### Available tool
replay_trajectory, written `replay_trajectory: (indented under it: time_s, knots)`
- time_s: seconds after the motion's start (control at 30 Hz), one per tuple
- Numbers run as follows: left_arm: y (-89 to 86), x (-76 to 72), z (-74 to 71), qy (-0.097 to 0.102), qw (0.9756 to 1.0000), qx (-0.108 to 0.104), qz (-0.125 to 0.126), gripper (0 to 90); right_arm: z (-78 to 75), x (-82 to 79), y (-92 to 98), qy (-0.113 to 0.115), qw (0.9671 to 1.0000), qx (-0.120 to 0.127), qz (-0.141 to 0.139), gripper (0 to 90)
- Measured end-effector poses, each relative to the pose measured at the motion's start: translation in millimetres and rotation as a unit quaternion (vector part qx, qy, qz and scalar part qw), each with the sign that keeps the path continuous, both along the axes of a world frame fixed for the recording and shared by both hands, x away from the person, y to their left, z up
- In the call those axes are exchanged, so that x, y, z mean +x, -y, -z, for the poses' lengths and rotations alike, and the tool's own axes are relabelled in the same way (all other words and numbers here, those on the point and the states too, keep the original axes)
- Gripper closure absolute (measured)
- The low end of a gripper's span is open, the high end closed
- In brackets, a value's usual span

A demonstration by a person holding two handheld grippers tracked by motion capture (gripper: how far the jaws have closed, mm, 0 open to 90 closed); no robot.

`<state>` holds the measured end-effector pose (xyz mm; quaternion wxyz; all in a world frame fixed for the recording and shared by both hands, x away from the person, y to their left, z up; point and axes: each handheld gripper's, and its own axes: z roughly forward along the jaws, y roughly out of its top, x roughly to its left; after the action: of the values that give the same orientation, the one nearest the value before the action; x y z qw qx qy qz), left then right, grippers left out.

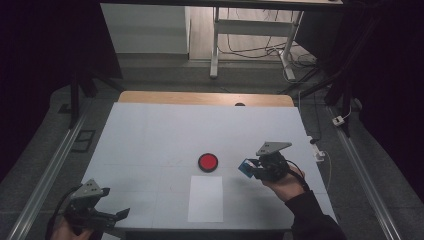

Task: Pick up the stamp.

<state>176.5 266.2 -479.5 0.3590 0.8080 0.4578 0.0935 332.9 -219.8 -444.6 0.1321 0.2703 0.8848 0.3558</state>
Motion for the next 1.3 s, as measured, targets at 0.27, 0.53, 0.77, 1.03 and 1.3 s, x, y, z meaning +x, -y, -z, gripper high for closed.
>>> replay_trajectory:
  time_s: [0.27,0.53,0.77,1.03,1.3]
  knots:
    - [-0.1,0.0,0.0,0.001,1.0000,0.000,0.000,1.3,-9.2,-4.9,-10.3,0.007,0.9995,0.023,-0.018,70.2]
    - [-0.1,-0.4,-0.1,0.003,1.0000,-0.001,0.000,1.3,-15.1,-6.4,-22.4,-0.001,0.9987,0.037,-0.035,70.2]
    - [-0.1,-0.3,-0.1,0.004,1.0000,-0.002,0.001,1.4,-17.0,-5.5,-32.8,-0.009,0.9974,0.043,-0.057,70.3]
    - [-0.5,0.3,-0.2,0.003,1.0000,-0.004,0.002,1.4,-20.9,-5.1,-45.3,-0.010,0.9957,0.048,-0.079,70.2]
    - [-0.8,0.3,-0.2,0.003,1.0000,-0.006,0.003,1.5,-22.9,-6.2,-62.1,-0.012,0.9937,0.049,-0.100,70.2]
